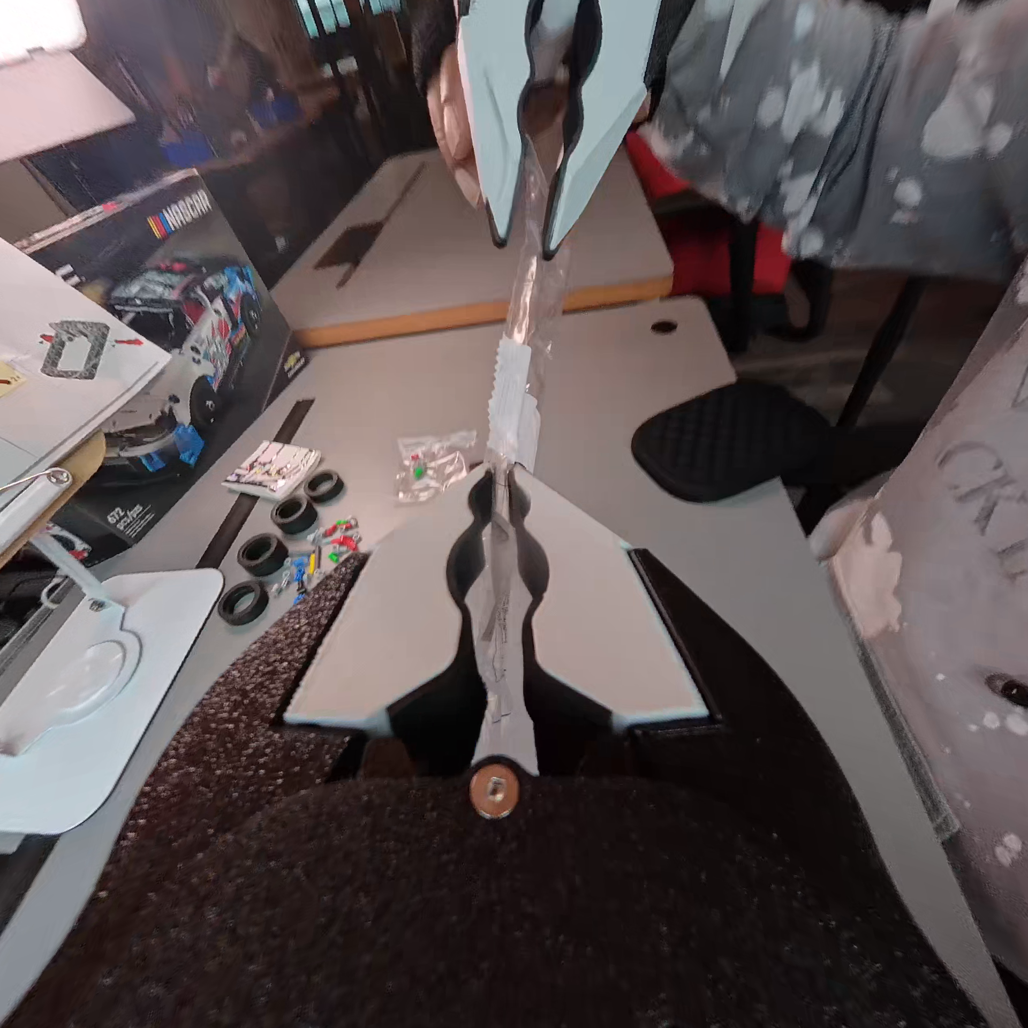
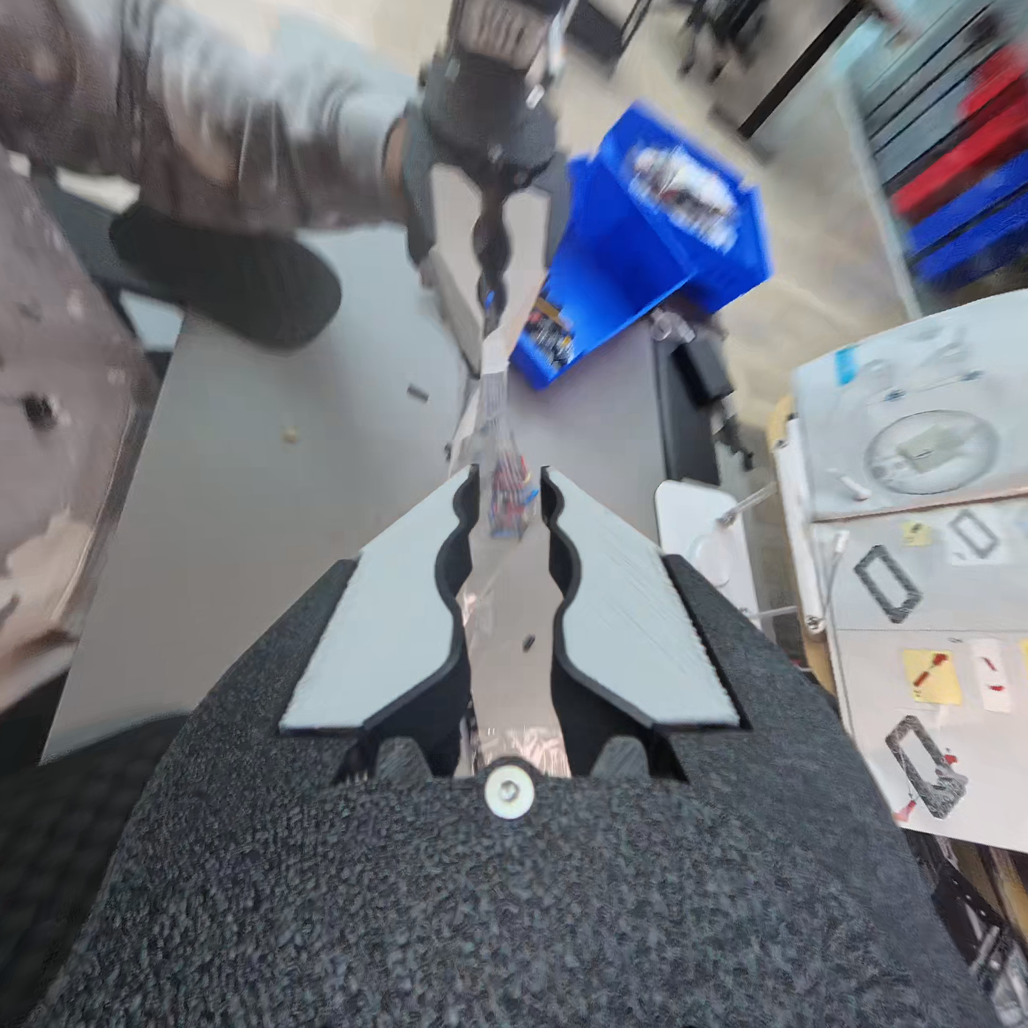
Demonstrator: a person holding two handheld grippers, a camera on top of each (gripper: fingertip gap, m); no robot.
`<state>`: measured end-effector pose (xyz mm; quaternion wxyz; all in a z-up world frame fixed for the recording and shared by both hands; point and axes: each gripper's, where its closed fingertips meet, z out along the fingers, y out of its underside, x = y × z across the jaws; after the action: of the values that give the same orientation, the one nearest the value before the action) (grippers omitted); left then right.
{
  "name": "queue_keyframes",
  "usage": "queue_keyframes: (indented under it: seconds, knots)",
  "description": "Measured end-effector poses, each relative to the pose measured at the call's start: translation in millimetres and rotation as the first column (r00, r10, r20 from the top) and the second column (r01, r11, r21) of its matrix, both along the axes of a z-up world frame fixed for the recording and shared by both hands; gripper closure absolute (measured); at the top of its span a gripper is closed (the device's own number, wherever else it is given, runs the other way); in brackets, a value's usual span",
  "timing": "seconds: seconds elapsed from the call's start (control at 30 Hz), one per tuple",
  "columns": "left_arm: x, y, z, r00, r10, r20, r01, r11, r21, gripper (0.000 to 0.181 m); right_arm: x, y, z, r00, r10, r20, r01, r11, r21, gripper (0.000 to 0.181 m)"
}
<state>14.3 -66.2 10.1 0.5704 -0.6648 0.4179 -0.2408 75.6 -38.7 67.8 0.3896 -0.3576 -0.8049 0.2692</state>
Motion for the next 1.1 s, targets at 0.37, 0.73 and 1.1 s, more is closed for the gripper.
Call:
queue_keyframes:
  seconds: [0.37,0.73,1.1]
  knots:
    - [-35,-30,-5,0.827,-0.039,0.561,0.010,0.998,0.055,0.179,19,-10,-32,0.956,-0.105,-0.273,0.092,0.994,-0.059,0.146]
    - [-35,-19,-25,0.833,0.012,0.554,-0.024,1.000,0.015,0.180,-2,-7,-20,0.976,-0.054,-0.211,0.027,0.991,-0.127,0.168]
    - [-39,-11,-38,0.808,0.085,0.583,-0.056,0.996,-0.067,0.181,-5,-25,-72,1.000,0.006,-0.014,-0.008,0.985,-0.170,0.160]
